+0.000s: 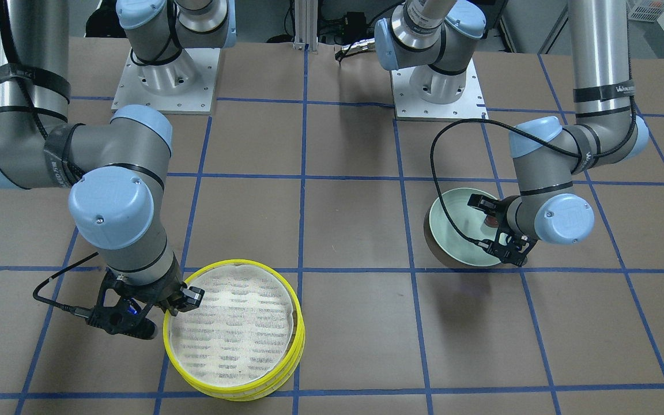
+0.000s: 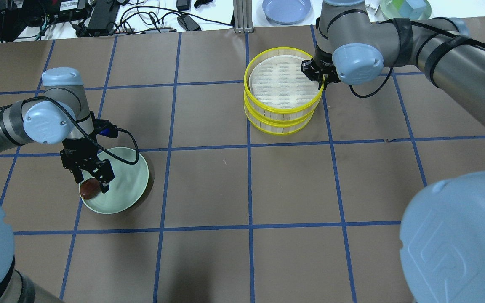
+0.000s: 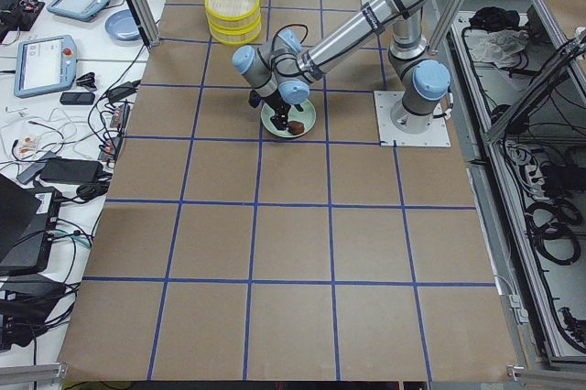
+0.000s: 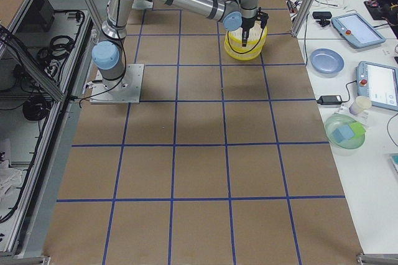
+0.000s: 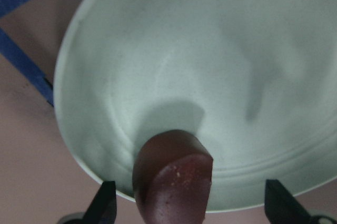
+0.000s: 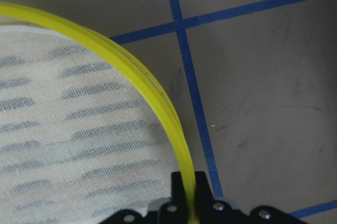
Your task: Stack buns with steamer
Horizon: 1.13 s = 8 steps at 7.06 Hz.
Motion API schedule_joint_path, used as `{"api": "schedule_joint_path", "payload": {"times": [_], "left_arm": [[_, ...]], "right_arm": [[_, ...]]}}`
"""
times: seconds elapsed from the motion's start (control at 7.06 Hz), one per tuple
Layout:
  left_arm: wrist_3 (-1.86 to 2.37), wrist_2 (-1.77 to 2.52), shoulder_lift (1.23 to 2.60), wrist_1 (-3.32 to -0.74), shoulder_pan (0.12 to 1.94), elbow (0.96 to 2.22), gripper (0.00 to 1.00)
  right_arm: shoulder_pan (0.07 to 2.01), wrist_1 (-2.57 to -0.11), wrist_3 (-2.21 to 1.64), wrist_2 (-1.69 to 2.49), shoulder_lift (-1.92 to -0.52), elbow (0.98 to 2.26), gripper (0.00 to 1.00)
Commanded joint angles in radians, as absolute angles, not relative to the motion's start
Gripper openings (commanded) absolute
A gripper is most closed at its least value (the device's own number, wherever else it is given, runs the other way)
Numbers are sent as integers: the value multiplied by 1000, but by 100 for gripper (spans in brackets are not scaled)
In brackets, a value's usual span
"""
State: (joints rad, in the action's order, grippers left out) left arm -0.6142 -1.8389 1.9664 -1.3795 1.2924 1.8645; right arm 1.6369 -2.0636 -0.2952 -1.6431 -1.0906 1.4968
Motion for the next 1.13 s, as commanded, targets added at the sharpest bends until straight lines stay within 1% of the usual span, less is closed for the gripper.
{"api": "schedule_joint_path", "payload": {"times": [0.0,0.14,0.28,0.42,0.57,0.71,0.85,0.99], "left_arm": [[-611,-1842,1985,-1365,1292,1864,98],[-609,-1838,1985,-1364,1292,1864,89],[-611,-1838,1985,-1364,1292,1862,71],[-609,-1838,1985,-1364,1292,1862,64],[-609,-1838,1985,-1359,1292,1861,34],[-617,-1830,1985,-1323,1293,1846,0],[-615,-1827,1986,-1321,1295,1830,0],[-614,-1821,1985,-1315,1296,1824,0]], "right_arm": [[1637,-2066,-295,-1641,-1089,1497,0],[1637,-2077,-288,-1641,-1086,1496,0],[1637,-2077,-294,-1634,-1086,1497,0],[1637,-2079,-290,-1617,-1085,1497,0],[1637,-2079,-294,-1615,-1085,1497,0],[1637,-2079,-287,-1617,-1085,1497,0],[1637,-2079,-284,-1618,-1085,1497,0],[1637,-2079,-285,-1621,-1083,1499,14]]}}
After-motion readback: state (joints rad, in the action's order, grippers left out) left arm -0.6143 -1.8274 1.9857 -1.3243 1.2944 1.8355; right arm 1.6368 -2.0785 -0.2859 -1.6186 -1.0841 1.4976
